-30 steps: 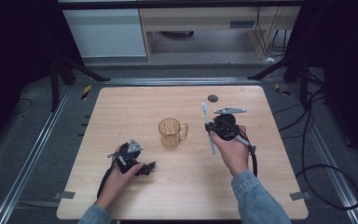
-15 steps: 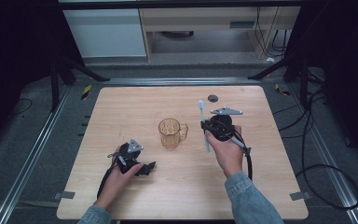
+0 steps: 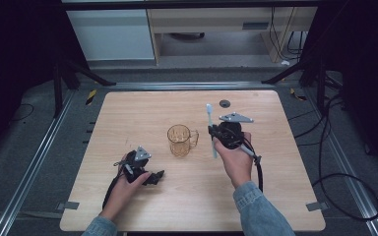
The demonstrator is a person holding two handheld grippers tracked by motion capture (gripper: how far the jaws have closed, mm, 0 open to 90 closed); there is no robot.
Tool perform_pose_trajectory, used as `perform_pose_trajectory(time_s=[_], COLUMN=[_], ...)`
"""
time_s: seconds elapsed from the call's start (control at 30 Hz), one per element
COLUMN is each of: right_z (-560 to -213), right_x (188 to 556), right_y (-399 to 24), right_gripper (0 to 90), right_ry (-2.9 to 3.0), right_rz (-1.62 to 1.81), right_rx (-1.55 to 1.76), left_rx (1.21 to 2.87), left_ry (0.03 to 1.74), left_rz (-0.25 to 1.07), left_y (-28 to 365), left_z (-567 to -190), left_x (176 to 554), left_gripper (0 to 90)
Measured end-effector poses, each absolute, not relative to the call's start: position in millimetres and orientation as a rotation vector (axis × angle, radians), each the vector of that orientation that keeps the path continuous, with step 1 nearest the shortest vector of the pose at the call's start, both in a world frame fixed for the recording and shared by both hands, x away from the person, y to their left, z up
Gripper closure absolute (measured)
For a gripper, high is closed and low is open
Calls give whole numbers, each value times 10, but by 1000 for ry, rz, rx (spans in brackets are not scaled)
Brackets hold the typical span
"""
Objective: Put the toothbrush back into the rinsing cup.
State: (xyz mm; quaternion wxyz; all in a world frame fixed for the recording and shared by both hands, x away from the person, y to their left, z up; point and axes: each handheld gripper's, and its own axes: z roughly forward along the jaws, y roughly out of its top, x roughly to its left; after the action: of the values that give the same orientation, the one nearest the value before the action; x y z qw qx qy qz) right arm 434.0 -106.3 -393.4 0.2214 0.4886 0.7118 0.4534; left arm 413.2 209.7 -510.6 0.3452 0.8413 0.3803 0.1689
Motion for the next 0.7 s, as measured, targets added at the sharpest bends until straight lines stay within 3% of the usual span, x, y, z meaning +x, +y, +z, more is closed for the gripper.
perform_pose_trajectory(time_s=[0.7], right_z=[-3996], right_x=[4263], right_y=[-971], right_gripper=[790], right_ry=[1788], right_rz=[1435], right_rx=[1220], left_rx=[2185], left_ry=[987], left_rz=[438], left_y=[2097], left_z=[-5106], left_x=[4132], left_gripper=[0])
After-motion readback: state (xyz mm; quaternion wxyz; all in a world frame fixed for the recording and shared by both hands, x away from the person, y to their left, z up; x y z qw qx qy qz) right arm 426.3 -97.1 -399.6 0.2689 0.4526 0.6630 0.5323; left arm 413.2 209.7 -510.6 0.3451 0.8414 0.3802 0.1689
